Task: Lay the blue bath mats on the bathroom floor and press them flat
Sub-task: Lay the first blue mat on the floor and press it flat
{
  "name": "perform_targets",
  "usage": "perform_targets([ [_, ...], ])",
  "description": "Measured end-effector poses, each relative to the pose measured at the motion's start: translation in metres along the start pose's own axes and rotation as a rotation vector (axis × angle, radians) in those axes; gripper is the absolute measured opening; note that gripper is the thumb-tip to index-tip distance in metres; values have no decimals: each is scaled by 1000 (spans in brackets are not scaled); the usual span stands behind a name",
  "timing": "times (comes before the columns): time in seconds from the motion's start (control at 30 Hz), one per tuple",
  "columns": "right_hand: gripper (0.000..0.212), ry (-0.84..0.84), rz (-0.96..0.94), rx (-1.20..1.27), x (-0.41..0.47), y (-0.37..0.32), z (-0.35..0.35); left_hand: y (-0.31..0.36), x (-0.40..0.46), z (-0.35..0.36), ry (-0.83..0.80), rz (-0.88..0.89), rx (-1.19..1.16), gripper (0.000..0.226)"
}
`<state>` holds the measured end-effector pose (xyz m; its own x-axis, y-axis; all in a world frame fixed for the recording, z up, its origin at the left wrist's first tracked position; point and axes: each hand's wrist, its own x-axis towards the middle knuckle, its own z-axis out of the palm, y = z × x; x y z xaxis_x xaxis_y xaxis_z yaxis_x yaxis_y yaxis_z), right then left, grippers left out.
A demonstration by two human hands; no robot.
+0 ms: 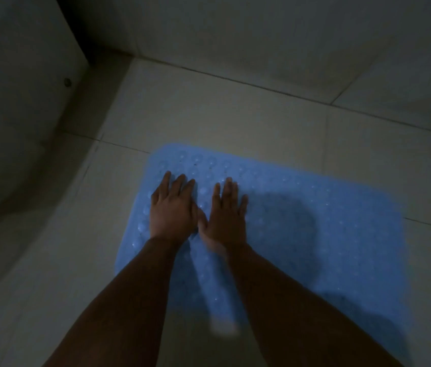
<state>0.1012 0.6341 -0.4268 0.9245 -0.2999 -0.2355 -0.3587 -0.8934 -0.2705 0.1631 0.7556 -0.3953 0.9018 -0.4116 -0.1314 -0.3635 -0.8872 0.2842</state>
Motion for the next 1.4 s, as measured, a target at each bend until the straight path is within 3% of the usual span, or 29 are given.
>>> perform_targets([
  [0.2, 91, 41, -10, -107, -2, -4, 19, -27, -15, 15, 59, -49, -6, 57],
  [0.67, 91, -17, 24, -109, 2, -4, 17, -43, -21, 8, 85, -92, 0, 55],
  [0.87, 96, -191, 0, -39, 0, -5, -6, -42, -26, -7, 69, -81, 12, 58],
  [0.97, 83, -277, 13, 57, 19, -3, -34, -33, -18, -12, 38, -51, -27, 62],
  [1.1, 53, -231, 36, 172, 47, 7, -70, -11, -5, -3, -1, 39, -68, 65],
  [1.27, 43, -93, 62, 258, 61, 21, -84, 4, 9, 31, -144, 112, 72, 77],
  [1.4, 41, -17, -14, 256, 63, 32, -71, 11, 1, 53, -88, 103, 161, 89],
])
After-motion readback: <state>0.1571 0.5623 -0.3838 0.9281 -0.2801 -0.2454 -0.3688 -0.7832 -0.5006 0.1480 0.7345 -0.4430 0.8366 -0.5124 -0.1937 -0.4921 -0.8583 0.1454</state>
